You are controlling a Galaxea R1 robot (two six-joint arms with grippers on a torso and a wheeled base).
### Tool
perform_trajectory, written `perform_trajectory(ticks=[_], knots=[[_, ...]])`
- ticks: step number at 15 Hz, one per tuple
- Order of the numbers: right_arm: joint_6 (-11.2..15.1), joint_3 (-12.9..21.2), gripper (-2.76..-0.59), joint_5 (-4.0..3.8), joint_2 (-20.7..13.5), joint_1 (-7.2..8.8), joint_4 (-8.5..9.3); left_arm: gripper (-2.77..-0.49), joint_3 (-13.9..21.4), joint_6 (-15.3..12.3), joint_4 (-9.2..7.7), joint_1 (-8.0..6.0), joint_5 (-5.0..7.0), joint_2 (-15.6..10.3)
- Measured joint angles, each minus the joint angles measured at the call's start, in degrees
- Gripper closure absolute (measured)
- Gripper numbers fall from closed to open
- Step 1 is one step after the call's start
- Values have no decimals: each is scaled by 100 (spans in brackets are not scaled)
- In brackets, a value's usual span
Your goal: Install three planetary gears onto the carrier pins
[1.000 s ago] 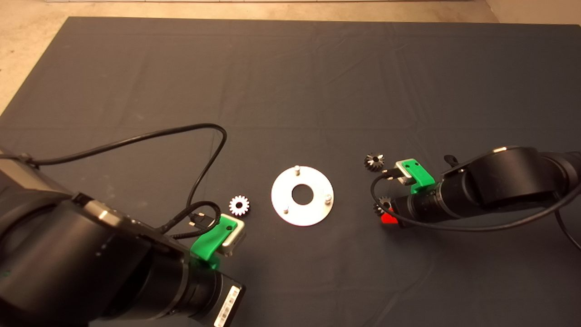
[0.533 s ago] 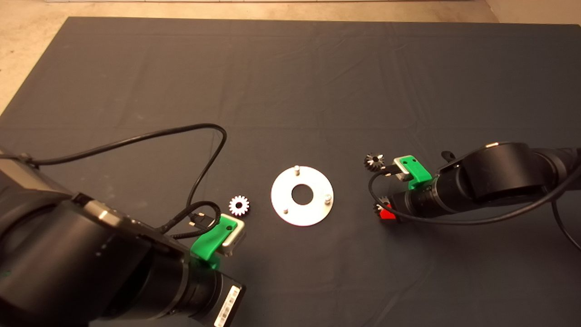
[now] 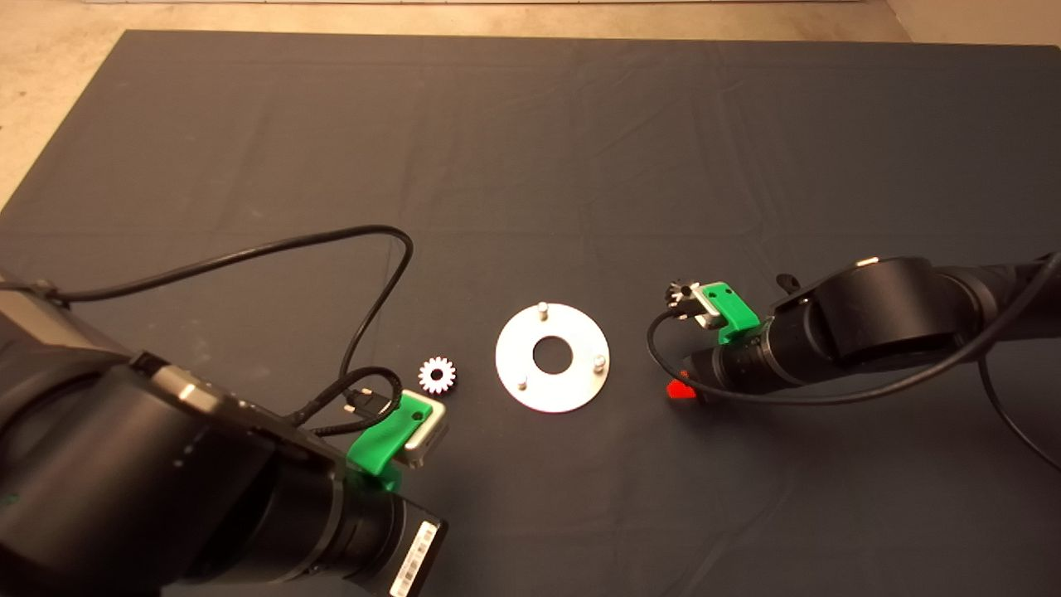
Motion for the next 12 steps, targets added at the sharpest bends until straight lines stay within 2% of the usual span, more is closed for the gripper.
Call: perform_trajectory(ticks=[7, 9, 11, 12], knots=[[-133, -7, -185, 16, -5, 0, -63, -103, 0, 0, 0, 0, 2, 0], [-155, -33, -171, 5, -5, -2, -102, -103, 0, 0, 0, 0, 2, -2], [-172, -68, -170, 11, -5, -35, -201, -103, 0, 0, 0, 0, 2, -2], [-174, -82, -161, 11, -6, -57, -206, -103, 0, 1, 0, 0, 1, -18]])
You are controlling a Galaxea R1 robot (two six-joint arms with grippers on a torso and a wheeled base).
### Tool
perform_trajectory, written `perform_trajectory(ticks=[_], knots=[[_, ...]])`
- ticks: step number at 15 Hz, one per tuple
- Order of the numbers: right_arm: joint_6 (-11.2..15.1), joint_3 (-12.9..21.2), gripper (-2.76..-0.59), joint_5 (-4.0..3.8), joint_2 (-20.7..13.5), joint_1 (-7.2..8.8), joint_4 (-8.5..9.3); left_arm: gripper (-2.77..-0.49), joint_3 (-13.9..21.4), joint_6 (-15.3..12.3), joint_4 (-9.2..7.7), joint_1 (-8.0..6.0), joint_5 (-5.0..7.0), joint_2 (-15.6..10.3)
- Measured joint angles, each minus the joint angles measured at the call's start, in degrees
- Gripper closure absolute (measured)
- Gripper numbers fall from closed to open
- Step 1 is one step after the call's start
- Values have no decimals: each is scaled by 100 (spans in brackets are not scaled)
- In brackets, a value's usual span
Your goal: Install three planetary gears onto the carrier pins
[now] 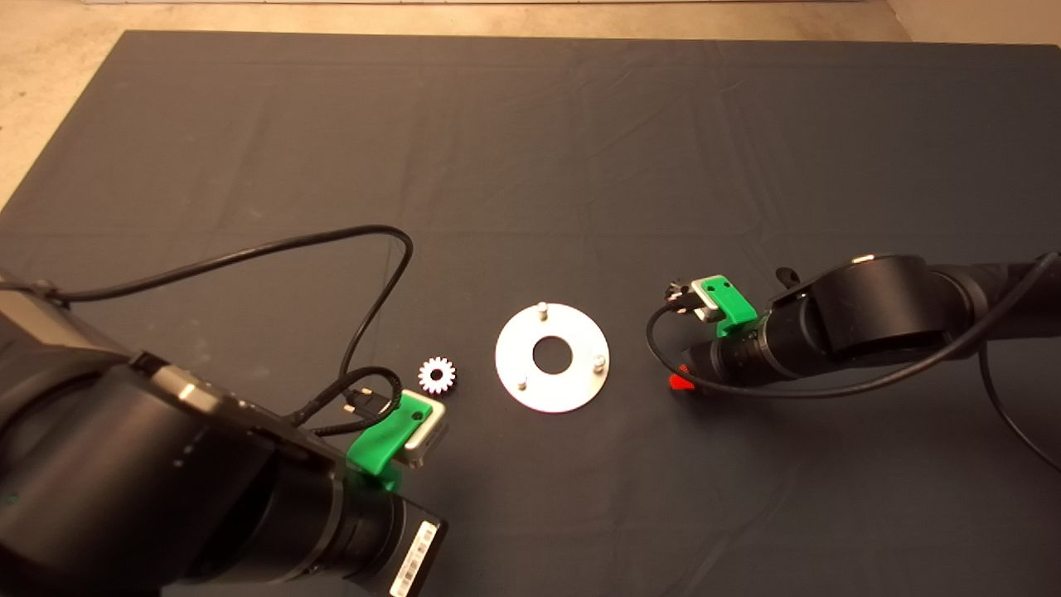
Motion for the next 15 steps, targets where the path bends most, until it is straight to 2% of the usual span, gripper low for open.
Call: perform_trajectory(ticks=[3, 4, 5, 6, 9, 15], knots=[[-91, -23, -150, -2, -14, -36, -33, -103, 0, -1, 0, 0, 1, -12], [-105, -23, -141, -24, -14, -104, -48, -103, 0, -1, 0, 0, 1, -12], [-107, -23, -141, -28, -16, -158, -80, -103, 0, 1, 0, 0, 1, -12], [-105, -23, -140, -28, -16, -171, -80, -103, 0, -1, 0, 0, 1, -12], [-107, -23, -117, -59, -30, -166, -85, -103, 0, -1, 0, 0, -1, -12], [-107, -22, -112, -52, -30, -166, -108, -103, 0, -1, 0, 0, 1, -12]])
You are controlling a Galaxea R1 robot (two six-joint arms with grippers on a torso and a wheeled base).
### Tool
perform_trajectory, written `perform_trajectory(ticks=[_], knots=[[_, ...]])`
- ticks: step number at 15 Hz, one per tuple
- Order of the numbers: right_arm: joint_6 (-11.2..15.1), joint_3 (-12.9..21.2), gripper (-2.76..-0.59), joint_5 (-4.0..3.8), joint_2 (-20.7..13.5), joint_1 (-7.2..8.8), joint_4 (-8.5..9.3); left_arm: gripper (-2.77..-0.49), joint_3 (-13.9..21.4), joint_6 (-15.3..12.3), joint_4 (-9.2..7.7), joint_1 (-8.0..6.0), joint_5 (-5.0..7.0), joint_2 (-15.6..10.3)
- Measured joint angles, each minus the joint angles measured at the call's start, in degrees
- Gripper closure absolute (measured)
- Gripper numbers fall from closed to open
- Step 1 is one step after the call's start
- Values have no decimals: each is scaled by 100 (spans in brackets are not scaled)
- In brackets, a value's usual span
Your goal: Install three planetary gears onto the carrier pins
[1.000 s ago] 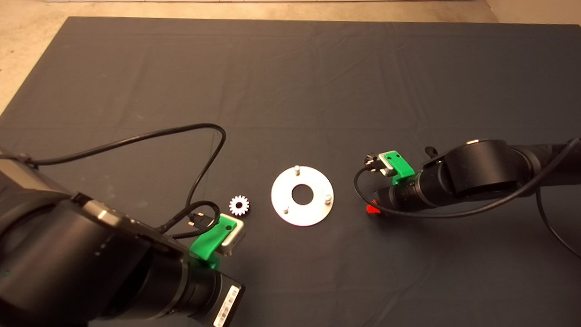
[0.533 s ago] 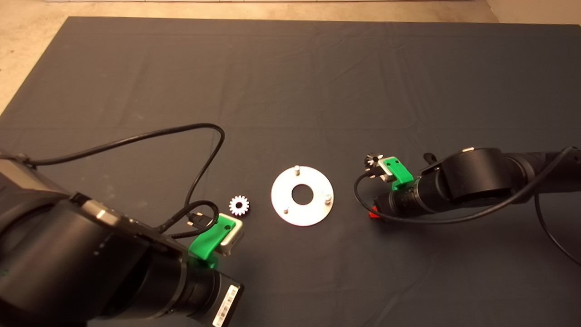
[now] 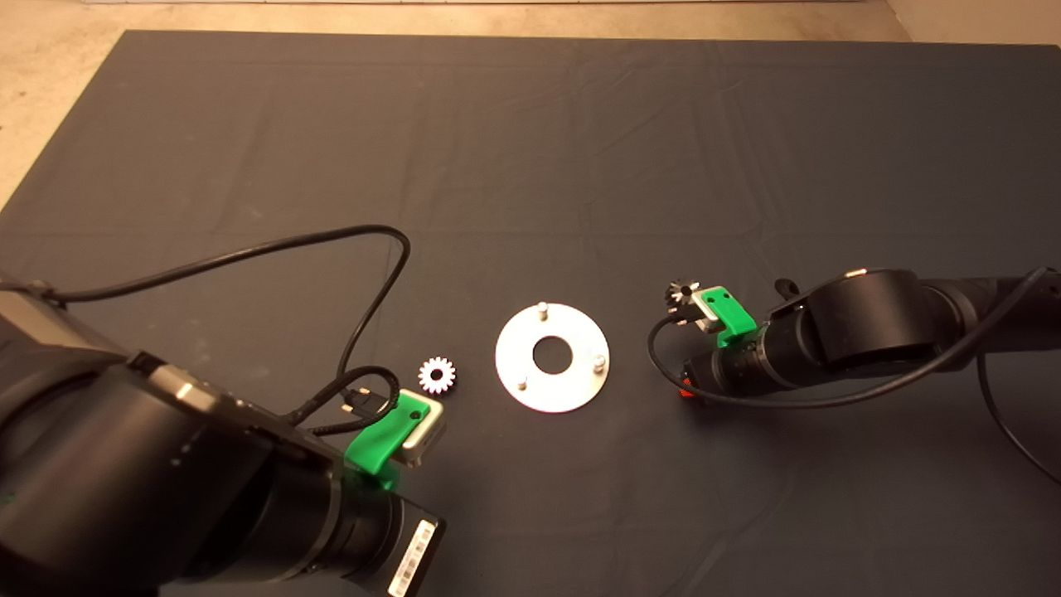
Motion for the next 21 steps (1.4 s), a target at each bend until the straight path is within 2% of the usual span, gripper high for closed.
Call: perform_trajectory(ticks=[6, 9, 10, 11, 13, 16, 18, 21], knots=[[-2, 26, -105, -11, 0, 0, -16, -103, 0, 2, 0, 0, 0, -2], [-2, 274, -103, -8, 4, 11, -33, -103, 0, 2, 0, 0, 0, -2], [2, 402, -102, -9, 20, 65, -33, -103, 0, 0, 0, 0, 0, -3], [4, 508, -101, 2, 35, 188, -32, -103, 0, 0, 0, 0, 0, -2], [24, 648, -101, 9, 38, 536, -32, -103, 0, 2, 0, 0, 0, -2], [66, 677, -101, 22, 118, 896, -32, -103, 0, 0, 0, 0, 0, 0], [66, 679, -102, 16, 301, 970, -22, -103, 0, 2, 2, -2, -2, 0], [66, 677, -101, 35, 853, 965, 54, -103, 0, 2, 2, -2, 0, 2]])
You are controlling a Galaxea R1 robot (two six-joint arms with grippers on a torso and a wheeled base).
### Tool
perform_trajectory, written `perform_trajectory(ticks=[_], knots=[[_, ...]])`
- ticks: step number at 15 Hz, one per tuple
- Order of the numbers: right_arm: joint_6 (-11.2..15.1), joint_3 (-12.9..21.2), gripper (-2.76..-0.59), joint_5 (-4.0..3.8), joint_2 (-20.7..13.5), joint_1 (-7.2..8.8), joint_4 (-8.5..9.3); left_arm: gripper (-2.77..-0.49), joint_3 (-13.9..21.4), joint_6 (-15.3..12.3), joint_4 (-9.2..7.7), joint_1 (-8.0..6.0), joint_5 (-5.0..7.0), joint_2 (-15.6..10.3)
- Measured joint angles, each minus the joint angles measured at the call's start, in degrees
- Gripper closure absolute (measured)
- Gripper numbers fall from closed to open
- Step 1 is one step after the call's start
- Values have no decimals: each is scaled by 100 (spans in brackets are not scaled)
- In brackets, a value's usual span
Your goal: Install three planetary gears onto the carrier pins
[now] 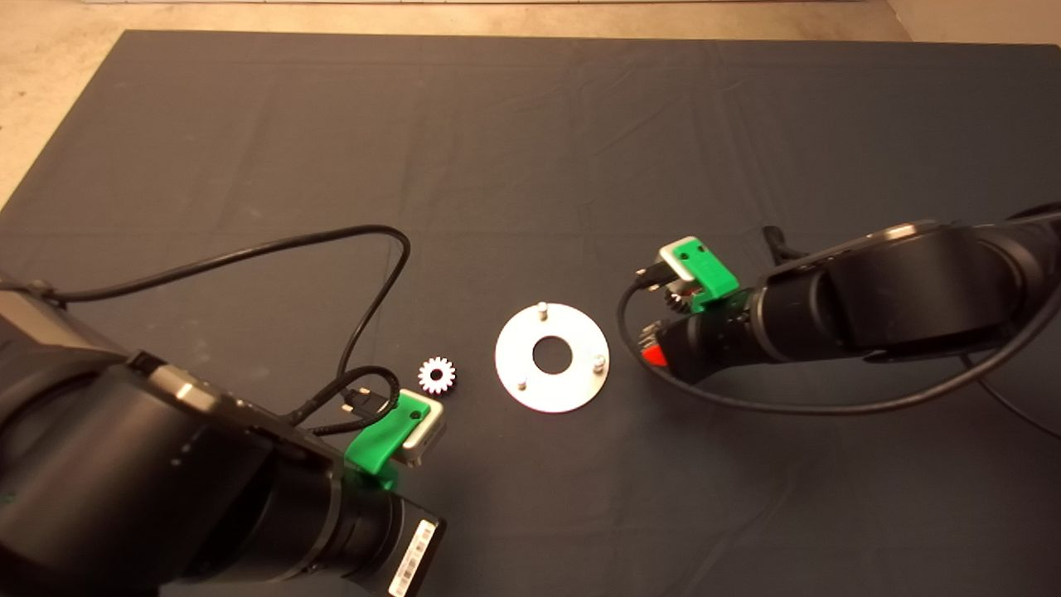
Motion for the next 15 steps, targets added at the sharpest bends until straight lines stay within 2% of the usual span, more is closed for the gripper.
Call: perform_trajectory(ticks=[3, 7, 9, 10, 11, 12, 15], knots=[[0, -120, -99, 17, 547, 0, 170, -103, 0, -2, 0, 0, 0, 0], [0, -632, -99, -9, 987, 0, 307, -103, 0, -1, 0, 0, 0, -2], [-32, -955, -99, -91, 1070, 0, 503, -103, 0, -2, 0, 0, 0, 0], [-99, -1093, -98, -198, 1135, 0, 585, -103, 0, -1, 0, 0, 0, 0], [-155, -1213, -99, -347, 1239, 2, 678, -103, 0, -1, 0, 0, 0, 1], [-206, -1260, -98, -378, 1342, 13, 743, -103, 0, 0, 2, 0, 0, 0], [-262, -1279, -98, -334, 1475, 110, 959, -103, 0, -2, 2, 0, -2, -2]])
